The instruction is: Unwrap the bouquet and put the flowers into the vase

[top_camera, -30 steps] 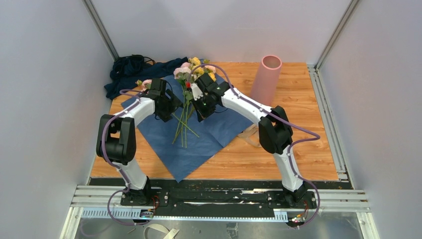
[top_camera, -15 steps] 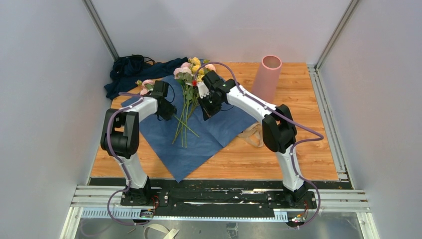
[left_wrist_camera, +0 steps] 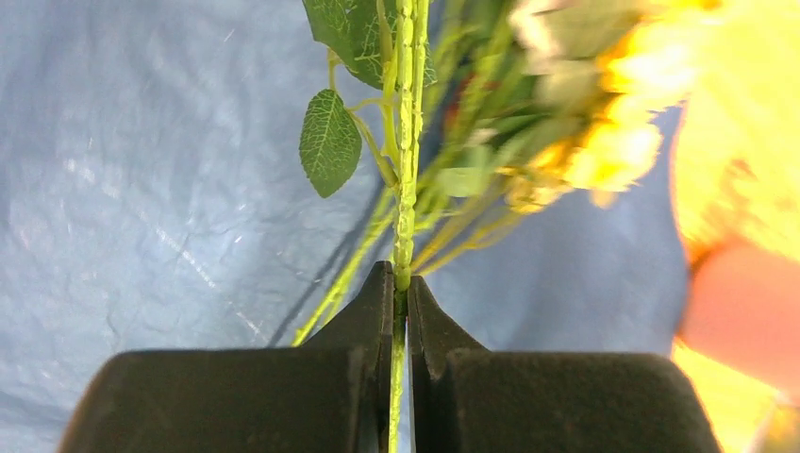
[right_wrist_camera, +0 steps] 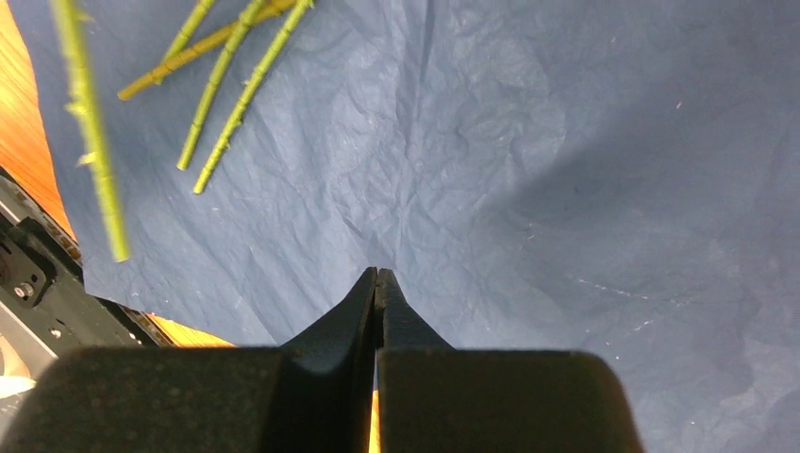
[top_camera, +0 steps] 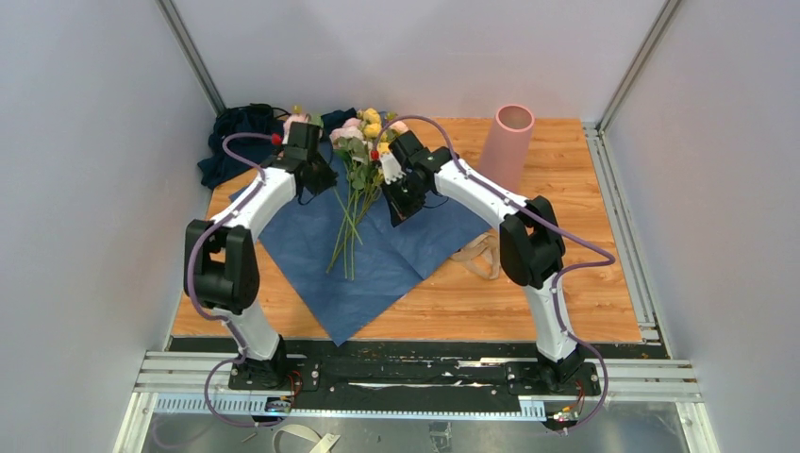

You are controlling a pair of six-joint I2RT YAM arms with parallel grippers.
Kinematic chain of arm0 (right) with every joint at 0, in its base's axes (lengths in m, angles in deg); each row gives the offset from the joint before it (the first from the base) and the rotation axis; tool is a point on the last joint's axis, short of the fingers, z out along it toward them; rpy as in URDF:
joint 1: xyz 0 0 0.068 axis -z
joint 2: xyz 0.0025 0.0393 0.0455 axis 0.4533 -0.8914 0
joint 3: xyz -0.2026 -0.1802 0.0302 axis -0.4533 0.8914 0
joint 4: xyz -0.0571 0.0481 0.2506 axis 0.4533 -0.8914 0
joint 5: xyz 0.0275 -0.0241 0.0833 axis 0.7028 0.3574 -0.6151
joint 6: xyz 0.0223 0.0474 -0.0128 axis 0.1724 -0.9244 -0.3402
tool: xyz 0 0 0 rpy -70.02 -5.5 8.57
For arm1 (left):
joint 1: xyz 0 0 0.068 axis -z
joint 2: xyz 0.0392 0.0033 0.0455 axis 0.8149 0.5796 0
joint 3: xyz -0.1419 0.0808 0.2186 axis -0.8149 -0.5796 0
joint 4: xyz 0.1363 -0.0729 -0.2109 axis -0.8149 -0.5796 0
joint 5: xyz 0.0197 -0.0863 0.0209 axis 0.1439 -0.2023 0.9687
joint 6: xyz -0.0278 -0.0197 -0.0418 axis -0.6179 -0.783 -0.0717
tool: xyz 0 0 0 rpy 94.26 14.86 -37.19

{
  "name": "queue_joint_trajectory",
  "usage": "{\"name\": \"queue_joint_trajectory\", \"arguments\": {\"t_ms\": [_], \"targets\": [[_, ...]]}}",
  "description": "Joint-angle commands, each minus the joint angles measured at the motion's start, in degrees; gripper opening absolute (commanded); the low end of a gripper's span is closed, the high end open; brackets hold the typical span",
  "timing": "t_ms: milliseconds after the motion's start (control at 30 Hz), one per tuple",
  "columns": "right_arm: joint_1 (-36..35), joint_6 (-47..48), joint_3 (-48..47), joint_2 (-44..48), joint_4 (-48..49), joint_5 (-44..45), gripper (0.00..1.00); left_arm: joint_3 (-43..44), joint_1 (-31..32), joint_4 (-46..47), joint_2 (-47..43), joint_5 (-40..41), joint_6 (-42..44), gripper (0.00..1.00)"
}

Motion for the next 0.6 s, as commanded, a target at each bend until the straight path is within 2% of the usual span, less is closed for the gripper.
{"name": "queue_joint_trajectory", "arguments": {"t_ms": [0,67,100,267,300,433,567], "targets": [[0.51,-0.56,-5.82,3.09,-0.76,-1.21,0.00,5.25,0.16,3.63,-7.50,-6.22,12.84,0.00],[1.09,-2.65,-8.81,3.85,0.73,-3.62,0.01,6.13,0.16,5.76,-9.66,-11.55,16.82,0.00],[1.39,-4.04,-10.13,4.40,2.32,-5.46,0.05,6.62,0.16,6.60,-10.59,-14.05,18.31,0.00],[3.76,-13.76,-11.56,8.94,18.13,-12.15,0.56,8.62,0.16,9.63,-12.16,-27.48,20.81,0.00],[4.11,-15.00,-11.91,9.60,19.82,-12.54,0.63,8.61,0.16,10.44,-12.36,-29.67,20.88,0.00],[5.20,-18.17,-19.45,8.29,23.33,-13.58,0.75,8.70,0.45,11.16,-13.35,-34.74,21.72,0.00],[5.38,-21.75,-25.09,4.76,25.63,-15.92,0.77,10.09,2.17,8.14,-13.76,-35.41,24.20,0.00]]}}
